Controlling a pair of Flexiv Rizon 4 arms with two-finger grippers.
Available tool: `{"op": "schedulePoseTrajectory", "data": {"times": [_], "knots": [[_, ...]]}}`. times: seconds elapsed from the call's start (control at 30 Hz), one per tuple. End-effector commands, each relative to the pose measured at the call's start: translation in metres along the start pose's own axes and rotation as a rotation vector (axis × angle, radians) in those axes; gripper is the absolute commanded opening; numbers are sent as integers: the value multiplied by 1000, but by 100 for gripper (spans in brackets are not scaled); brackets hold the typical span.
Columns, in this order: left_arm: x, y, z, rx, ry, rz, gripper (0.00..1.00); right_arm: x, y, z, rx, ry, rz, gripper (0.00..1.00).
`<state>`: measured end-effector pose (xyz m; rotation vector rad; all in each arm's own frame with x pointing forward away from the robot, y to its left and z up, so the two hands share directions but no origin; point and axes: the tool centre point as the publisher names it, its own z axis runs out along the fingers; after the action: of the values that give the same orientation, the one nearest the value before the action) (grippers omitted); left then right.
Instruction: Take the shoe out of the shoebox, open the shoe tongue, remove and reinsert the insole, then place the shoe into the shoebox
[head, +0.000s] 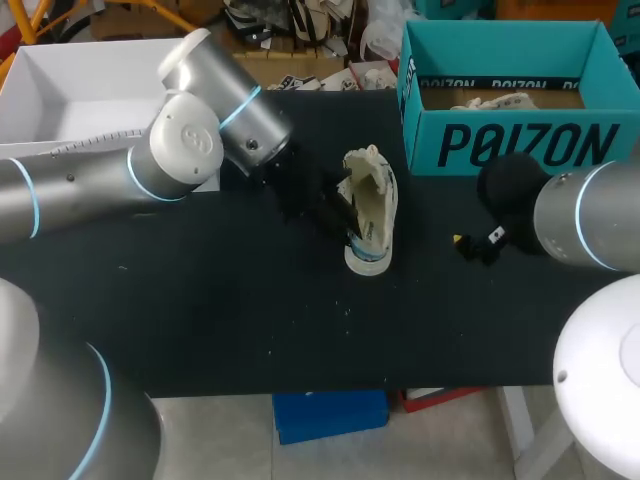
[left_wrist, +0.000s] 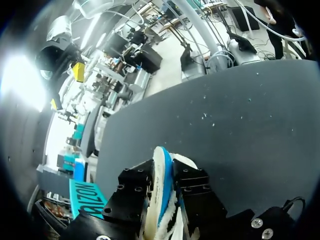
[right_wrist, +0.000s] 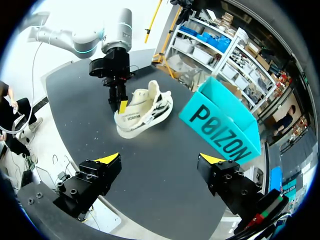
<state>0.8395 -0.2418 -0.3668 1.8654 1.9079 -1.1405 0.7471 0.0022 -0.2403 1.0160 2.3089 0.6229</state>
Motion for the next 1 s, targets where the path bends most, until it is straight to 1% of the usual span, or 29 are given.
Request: {"op": "schedulePoseTrajectory", "data": {"times": [0.03,0.17,0.37,0.53,0.77,0.8,0.83,0.9,0.93,1.0], "knots": [[-1,6,3,0,13,-3,0,0,-1,1,-3,1,1,100],[0,12,3,-8,14,-7,0,0,-1,1,-3,1,1,100],[0,27,3,-33,9,-24,0,0,-1,1,-3,1,1,100],[-3,35,6,-52,16,-31,0,0,-1,1,-3,1,1,100],[-4,40,7,-68,34,-40,0,0,-1,1,-3,1,1,100],[-4,40,7,-67,38,-42,3,0,-1,1,-3,1,1,100],[-4,39,8,-65,39,-41,35,0,-1,1,-3,1,1,100],[-6,35,8,-59,44,-38,88,0,-1,1,-3,1,1,100],[-6,31,7,-55,43,-34,100,0,-1,1,-3,1,1,100],[-8,25,2,-49,38,-25,100,0,-1,1,-3,1,1,100]]}}
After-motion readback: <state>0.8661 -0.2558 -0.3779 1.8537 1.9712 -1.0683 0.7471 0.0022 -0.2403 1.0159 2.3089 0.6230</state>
